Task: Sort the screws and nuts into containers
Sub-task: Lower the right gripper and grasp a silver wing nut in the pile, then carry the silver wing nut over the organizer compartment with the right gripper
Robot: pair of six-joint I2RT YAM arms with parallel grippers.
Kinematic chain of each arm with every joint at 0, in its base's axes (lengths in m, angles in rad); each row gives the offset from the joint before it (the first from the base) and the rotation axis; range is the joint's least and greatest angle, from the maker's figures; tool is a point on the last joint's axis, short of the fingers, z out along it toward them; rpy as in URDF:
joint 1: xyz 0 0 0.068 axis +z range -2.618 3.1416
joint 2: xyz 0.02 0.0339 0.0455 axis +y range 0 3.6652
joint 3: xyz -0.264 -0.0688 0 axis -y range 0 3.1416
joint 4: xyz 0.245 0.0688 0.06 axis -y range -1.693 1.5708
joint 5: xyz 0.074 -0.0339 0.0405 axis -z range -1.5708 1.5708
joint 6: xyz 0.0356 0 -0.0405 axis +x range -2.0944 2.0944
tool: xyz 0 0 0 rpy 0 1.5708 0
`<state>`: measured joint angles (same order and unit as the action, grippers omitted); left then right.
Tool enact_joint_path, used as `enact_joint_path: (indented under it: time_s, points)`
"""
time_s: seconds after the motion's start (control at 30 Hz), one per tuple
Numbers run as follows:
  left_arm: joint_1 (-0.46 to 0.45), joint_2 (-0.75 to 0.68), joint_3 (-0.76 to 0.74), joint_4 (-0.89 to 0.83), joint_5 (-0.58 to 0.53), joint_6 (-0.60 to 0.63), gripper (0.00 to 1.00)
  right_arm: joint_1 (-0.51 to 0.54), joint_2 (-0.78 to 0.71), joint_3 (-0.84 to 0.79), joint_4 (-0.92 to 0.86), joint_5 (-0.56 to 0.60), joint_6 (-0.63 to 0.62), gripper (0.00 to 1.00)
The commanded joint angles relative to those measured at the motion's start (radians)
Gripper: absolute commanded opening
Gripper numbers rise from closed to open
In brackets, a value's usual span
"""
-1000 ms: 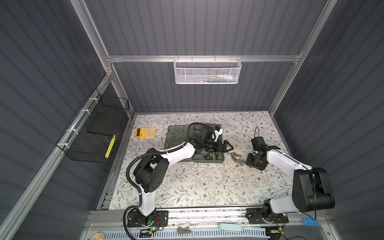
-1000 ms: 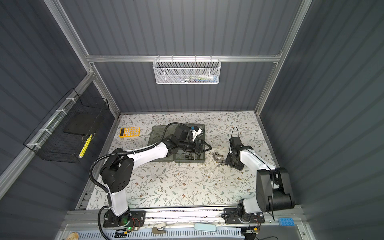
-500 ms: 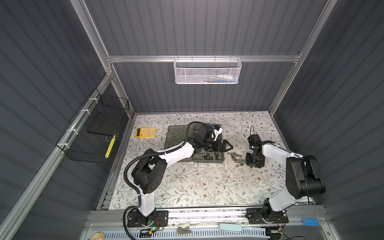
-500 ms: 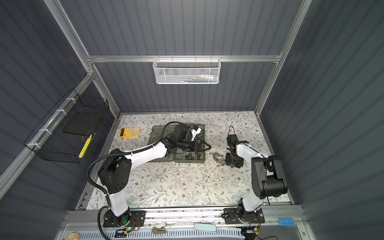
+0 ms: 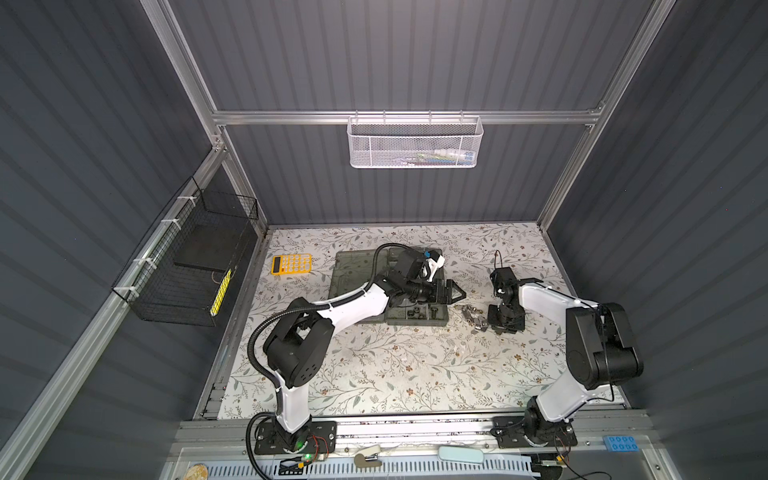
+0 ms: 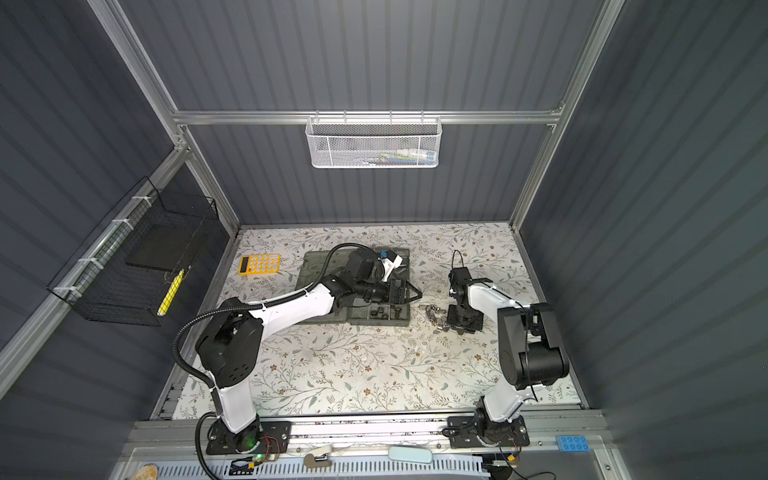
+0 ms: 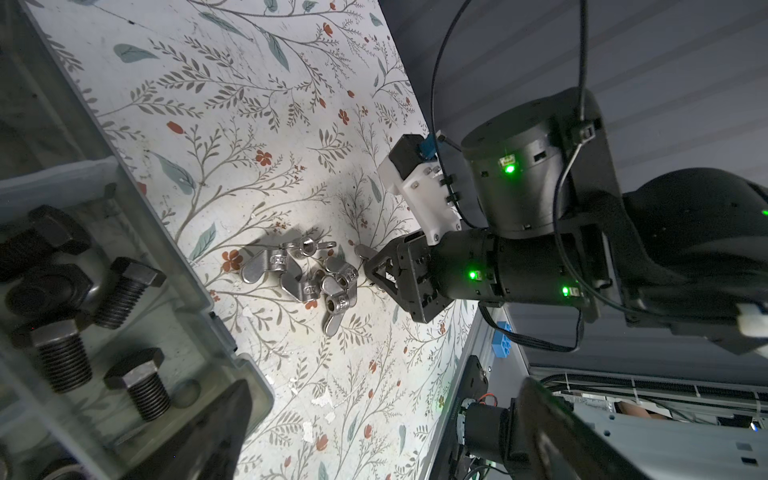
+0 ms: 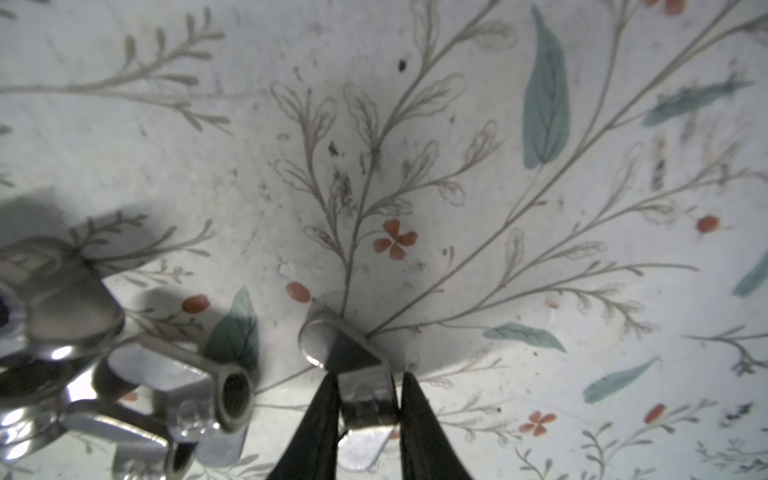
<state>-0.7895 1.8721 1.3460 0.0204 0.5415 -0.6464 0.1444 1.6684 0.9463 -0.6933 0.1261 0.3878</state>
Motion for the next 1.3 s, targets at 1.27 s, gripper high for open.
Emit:
enact_joint_path:
  time_s: [1.27]
  points:
    - [0.261, -0.078, -0.01, 0.022, 0.018, -0.159, 1.0, 0.097, 0.046, 0.461, 0.104, -0.49, 0.126, 0.13]
